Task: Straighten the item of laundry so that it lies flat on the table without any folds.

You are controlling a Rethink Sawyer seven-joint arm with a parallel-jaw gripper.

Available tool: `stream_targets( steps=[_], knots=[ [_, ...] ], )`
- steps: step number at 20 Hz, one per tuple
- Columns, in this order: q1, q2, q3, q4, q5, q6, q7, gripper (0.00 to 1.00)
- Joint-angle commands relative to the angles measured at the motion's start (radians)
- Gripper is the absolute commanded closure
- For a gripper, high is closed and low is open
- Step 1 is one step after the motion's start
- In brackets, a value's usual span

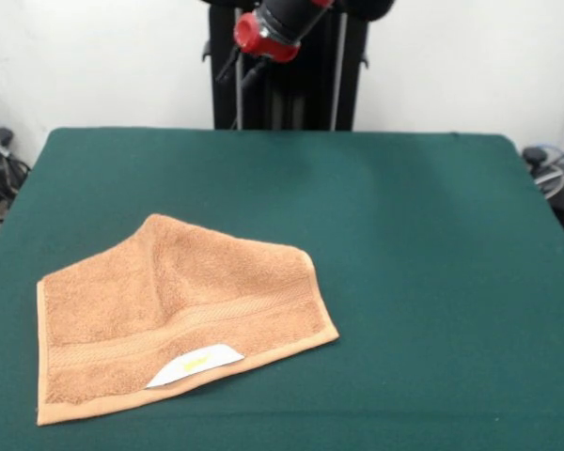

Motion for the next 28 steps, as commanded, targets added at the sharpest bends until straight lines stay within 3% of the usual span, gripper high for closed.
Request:
stream_targets(
  steps=[1, 13, 28],
  knots=[
    [-0.016, 0.025, -0.016, -0.135, 0.066, -0.065, -0.223, 0.0],
    [-0.023, 0.116, -0.004, -0.293, 0.114, -0.055, -0.372, 0.0],
    [0.01, 0.197, -0.012, -0.393, 0.1, -0.059, -0.391, 0.0]
  ],
)
